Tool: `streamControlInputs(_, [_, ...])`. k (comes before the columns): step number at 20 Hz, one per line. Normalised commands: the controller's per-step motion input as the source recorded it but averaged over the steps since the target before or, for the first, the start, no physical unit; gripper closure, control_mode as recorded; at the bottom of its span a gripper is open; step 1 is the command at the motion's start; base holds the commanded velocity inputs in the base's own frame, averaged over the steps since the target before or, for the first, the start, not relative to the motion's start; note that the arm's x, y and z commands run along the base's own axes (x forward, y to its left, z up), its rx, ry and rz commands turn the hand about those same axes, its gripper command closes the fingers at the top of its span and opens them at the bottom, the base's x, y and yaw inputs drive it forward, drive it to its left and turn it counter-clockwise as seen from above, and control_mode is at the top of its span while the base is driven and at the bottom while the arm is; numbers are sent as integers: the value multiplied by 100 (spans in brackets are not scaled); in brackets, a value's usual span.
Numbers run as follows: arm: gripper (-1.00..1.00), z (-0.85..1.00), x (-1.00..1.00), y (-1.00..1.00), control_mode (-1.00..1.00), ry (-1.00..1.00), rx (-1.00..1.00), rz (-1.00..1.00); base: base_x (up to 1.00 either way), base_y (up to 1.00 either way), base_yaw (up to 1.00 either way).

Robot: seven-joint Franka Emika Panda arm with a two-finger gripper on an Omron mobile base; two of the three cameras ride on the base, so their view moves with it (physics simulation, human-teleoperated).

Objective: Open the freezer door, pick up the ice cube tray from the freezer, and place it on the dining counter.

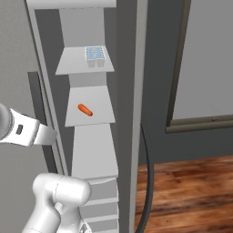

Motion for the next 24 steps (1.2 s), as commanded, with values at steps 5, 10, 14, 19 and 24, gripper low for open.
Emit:
streamControlInputs(5, [-100, 6, 0, 0, -100, -1, 19, -15, 0, 0, 0])
streamControlInputs(10, [-100, 8, 0, 0, -100, 0, 17, -16, 0, 0, 0])
streamControlInputs(14, [-100, 12, 0, 0, -100, 0, 17, -15, 0, 0, 0])
streamControlInputs(19, [-100, 13, 0, 0, -100, -1, 15, -13, 0, 0, 0])
streamControlInputs(24, [-100, 13, 4, 0, -100, -2, 18, -13, 0, 0, 0])
